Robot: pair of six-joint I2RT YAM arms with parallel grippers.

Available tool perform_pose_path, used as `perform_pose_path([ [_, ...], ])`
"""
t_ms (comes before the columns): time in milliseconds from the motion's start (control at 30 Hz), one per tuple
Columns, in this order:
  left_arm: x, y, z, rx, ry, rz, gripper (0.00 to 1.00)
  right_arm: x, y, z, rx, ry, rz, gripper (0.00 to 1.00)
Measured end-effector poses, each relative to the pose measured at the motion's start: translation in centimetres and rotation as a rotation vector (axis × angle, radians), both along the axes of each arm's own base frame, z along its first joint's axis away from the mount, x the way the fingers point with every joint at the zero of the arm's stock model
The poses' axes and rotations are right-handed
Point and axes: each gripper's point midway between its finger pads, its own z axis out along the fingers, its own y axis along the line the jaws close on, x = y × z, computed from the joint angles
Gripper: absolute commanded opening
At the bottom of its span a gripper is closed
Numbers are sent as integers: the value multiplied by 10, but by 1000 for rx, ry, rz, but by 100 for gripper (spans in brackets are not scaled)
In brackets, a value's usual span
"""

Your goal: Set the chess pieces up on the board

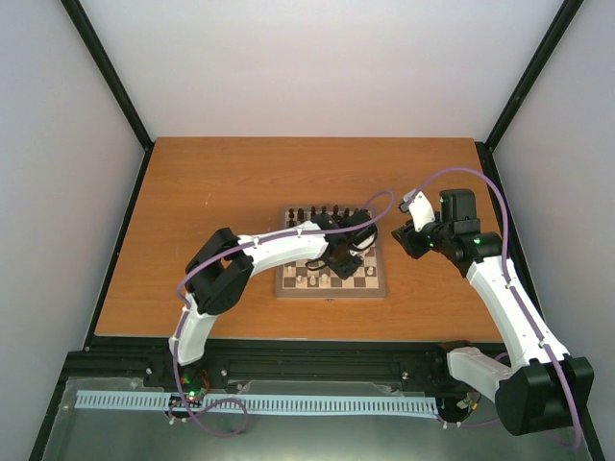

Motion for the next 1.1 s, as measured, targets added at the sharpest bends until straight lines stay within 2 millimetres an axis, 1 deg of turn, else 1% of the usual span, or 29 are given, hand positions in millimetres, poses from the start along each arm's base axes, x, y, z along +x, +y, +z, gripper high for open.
perform_pose_path([
  [167, 2, -1, -13, 26, 9, 3, 32, 0, 0, 0, 1, -1, 3, 45],
  [567, 5, -3, -13, 23, 1, 8, 32, -1, 2, 1, 10, 1, 12, 45],
  [767, 7, 2, -11, 37, -20, 15, 32, -1, 2, 0, 9, 5, 12, 45],
  [900, 5, 7, -4, 36, -33, 9, 31, -1, 2, -1, 9, 7, 13, 45],
  [1000, 5, 3, 3, 12, -41, -9, 31, 0, 2, -1, 9, 8, 13, 45],
  [1100, 5, -3, 5, -12, -38, -35, 31, 0, 2, -1, 9, 8, 13, 45],
])
